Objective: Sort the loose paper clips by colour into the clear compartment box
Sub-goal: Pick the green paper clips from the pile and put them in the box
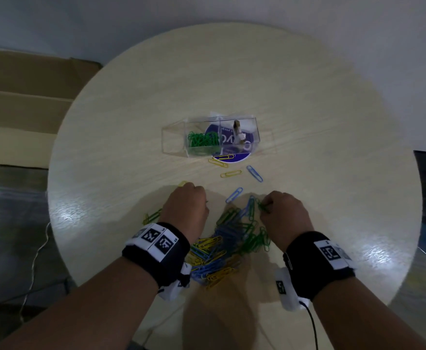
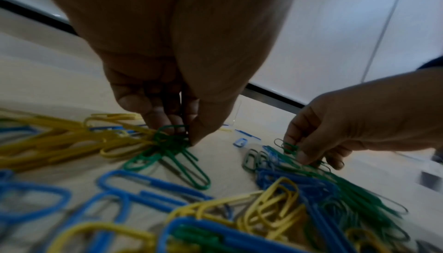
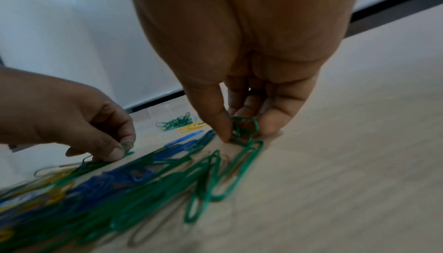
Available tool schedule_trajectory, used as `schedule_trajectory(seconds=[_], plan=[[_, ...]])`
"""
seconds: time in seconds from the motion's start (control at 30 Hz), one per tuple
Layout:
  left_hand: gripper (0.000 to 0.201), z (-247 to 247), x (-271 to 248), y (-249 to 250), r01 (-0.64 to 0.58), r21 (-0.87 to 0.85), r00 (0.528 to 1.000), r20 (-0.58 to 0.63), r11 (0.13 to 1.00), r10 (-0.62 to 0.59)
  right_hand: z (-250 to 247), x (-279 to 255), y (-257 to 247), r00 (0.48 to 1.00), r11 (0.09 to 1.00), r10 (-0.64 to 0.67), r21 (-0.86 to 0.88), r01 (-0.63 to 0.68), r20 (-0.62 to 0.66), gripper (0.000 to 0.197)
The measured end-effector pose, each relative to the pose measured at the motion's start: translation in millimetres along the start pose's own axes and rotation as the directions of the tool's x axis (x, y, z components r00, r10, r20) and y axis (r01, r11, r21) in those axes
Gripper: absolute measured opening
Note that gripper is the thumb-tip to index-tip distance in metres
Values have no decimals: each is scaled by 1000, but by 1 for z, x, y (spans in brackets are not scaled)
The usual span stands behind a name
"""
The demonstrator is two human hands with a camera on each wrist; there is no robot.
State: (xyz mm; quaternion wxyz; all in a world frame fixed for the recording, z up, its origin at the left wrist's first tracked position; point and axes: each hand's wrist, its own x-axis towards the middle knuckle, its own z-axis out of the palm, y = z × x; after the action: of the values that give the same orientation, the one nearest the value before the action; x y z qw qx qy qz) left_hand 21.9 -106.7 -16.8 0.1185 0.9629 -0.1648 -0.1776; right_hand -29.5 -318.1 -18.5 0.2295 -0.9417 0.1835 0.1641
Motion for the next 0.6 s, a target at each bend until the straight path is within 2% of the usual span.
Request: schedule_trajectory(seconds=[0.2, 0.3, 0.37, 0.43, 0.53, 0.6], plan=[[18, -10, -10, 9, -90, 289, 996, 27, 953, 85, -1, -7, 0, 994, 995, -97, 4, 97, -45, 20], [14, -13, -9, 4, -121, 280, 992, 0, 952, 126, -10, -6, 5, 992, 995, -74, 62, 81, -105, 18], [13, -19, -3, -5, -66, 91, 995, -63, 994, 72, -22, -2, 4, 986, 989, -43, 136, 65, -160, 17], [12, -33, 3, -13, 29, -200, 983, -172, 979, -64, -38, 4, -6, 977, 975, -53, 201, 96, -208, 15], [7, -63, 20, -17, 83, -578, 918, -273, 812, -288, -61, 21, -38, 974, 949, -98, 274, 154, -207, 13], [6, -82, 38, -19, 47, -686, 880, -315, 726, -355, -71, 38, -62, 972, 918, -133, 345, 195, -195, 16]])
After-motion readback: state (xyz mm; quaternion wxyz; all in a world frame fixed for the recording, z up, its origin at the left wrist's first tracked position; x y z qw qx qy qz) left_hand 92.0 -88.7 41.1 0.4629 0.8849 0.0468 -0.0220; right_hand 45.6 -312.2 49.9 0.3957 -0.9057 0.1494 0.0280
